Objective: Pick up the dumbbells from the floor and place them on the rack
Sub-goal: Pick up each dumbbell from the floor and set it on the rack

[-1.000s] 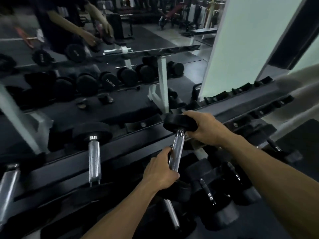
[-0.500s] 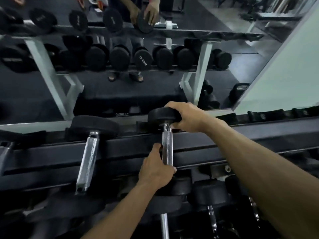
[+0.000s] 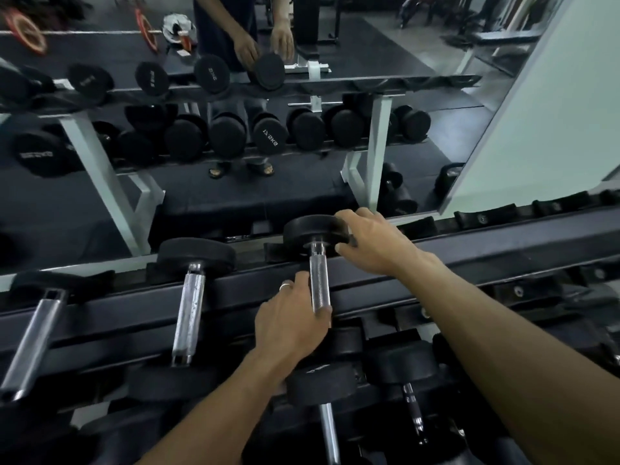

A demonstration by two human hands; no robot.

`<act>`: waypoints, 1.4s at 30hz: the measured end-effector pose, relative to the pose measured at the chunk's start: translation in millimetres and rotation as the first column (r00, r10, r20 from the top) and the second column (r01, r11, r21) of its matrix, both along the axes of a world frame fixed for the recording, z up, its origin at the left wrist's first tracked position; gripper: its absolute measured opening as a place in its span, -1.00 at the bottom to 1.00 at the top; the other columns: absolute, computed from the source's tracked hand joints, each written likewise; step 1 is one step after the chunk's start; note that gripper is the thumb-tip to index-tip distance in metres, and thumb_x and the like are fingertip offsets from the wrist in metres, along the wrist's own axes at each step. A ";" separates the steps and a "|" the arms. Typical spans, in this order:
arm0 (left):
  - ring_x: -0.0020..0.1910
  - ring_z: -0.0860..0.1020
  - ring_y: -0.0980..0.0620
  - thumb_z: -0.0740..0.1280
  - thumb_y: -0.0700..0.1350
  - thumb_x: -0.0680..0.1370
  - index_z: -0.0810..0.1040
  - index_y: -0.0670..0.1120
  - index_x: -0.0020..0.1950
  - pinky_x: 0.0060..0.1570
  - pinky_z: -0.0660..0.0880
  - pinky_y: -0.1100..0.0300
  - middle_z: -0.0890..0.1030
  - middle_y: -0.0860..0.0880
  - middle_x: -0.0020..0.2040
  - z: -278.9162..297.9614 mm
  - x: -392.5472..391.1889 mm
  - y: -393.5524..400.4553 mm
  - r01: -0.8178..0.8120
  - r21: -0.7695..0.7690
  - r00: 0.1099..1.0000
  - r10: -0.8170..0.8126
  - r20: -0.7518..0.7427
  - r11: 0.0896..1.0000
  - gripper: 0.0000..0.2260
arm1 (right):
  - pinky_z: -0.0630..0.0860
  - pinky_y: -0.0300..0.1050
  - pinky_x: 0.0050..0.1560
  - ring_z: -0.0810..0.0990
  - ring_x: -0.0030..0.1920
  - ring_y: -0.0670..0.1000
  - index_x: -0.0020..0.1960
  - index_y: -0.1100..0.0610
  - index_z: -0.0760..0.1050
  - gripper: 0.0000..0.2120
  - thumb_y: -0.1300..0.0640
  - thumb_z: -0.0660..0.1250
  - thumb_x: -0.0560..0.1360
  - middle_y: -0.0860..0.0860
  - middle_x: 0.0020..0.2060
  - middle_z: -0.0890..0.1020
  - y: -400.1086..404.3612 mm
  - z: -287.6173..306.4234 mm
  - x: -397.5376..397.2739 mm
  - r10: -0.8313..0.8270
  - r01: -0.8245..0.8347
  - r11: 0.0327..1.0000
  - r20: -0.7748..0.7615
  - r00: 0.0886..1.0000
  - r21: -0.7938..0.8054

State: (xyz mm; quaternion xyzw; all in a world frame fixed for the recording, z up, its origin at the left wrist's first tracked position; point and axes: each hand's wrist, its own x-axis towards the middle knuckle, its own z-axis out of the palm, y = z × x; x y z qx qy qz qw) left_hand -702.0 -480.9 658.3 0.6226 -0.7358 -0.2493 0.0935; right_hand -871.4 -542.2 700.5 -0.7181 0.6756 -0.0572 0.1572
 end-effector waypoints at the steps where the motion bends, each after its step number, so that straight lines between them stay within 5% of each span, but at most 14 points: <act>1: 0.03 0.56 -0.07 0.25 0.16 0.55 0.28 0.01 0.36 -0.06 0.46 0.04 0.51 -0.02 0.13 6.5 3.2 3.5 0.042 -0.033 0.998 -0.040 0.040 0.999 -0.56 | 0.43 0.08 0.20 0.41 0.24 0.19 0.43 0.04 0.27 -0.49 -0.01 0.28 0.51 0.12 0.20 0.46 8.9 5.1 -1.1 -0.016 0.016 1.000 -0.009 1.000 -0.002; 11: 0.12 0.50 -0.06 0.22 0.20 0.56 0.37 0.00 0.27 0.06 0.44 0.04 0.49 -0.03 0.15 56.3 35.9 48.5 0.453 -0.144 0.874 -0.407 0.265 0.880 -0.61 | 0.39 0.14 0.30 0.33 0.36 0.21 0.48 0.05 0.23 -0.43 -0.07 0.25 0.52 0.14 0.33 0.40 117.0 67.9 15.9 -0.172 0.166 0.984 -0.119 0.978 -0.057; 17: 0.26 0.44 -0.08 0.21 0.21 0.57 0.30 -0.02 0.40 0.15 0.44 0.01 0.44 -0.06 0.30 73.4 56.5 103.9 0.652 -0.195 0.755 -0.607 0.248 0.733 -0.51 | 0.38 0.13 0.30 0.31 0.36 0.20 0.48 0.06 0.21 -0.42 -0.11 0.24 0.54 0.13 0.34 0.38 229.4 87.4 46.4 -0.373 0.371 0.928 -0.169 0.912 -0.042; 24: 0.20 0.48 -0.05 0.23 0.19 0.55 0.38 -0.01 0.32 0.10 0.43 0.05 0.48 -0.03 0.23 84.6 52.6 200.2 0.824 -0.219 0.561 -0.803 0.200 0.522 -0.57 | 0.40 0.13 0.29 0.35 0.35 0.18 0.47 0.02 0.21 -0.43 -0.13 0.24 0.53 0.10 0.30 0.40 385.4 91.6 70.5 -0.604 0.613 0.790 -0.192 0.774 -0.010; 33: 0.23 0.46 -0.06 0.22 0.20 0.55 0.37 -0.02 0.30 0.11 0.43 0.04 0.47 -0.04 0.24 52.4 24.3 347.3 0.938 -0.106 0.344 -0.915 0.209 0.329 -0.58 | 0.42 0.06 0.27 0.37 0.31 0.16 0.50 0.03 0.19 -0.41 -0.12 0.24 0.54 0.08 0.30 0.39 565.9 63.7 60.3 -0.770 0.786 0.612 -0.164 0.616 0.081; 42: 0.23 0.46 -0.02 0.22 0.19 0.56 0.31 0.00 0.39 0.10 0.44 0.07 0.45 -0.02 0.25 -14.3 -6.1 478.2 0.964 0.105 0.219 -0.956 0.196 0.243 -0.53 | 0.46 0.08 0.20 0.44 0.23 0.17 0.45 0.05 0.26 -0.46 -0.06 0.26 0.52 0.09 0.19 0.45 718.7 -15.9 36.0 -0.842 0.836 0.507 -0.087 0.532 0.209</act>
